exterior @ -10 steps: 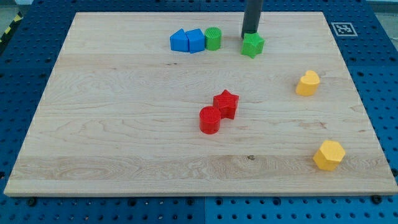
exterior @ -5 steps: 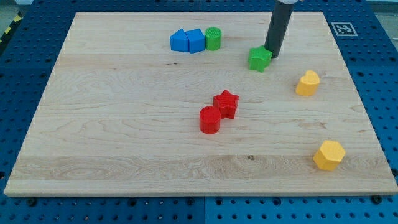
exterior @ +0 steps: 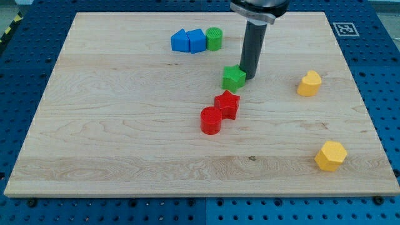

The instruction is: Move the green star to the top left of the red star

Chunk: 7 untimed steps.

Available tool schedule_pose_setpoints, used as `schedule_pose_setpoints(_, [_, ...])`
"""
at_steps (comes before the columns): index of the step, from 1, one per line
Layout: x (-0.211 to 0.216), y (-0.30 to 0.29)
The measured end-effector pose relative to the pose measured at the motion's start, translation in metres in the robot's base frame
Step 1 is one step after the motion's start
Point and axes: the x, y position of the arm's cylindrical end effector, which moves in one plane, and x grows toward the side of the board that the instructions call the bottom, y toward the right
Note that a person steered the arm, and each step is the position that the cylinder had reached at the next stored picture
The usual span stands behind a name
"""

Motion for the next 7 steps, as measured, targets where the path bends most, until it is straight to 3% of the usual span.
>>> schedule_pose_setpoints(2, [0.033, -0.033])
schedule_pose_setpoints(4, [0.039, -0.042])
schedule_pose_setpoints(5, [0.018, -0.040])
schedule_pose_setpoints(7, [-0.062, 0.006])
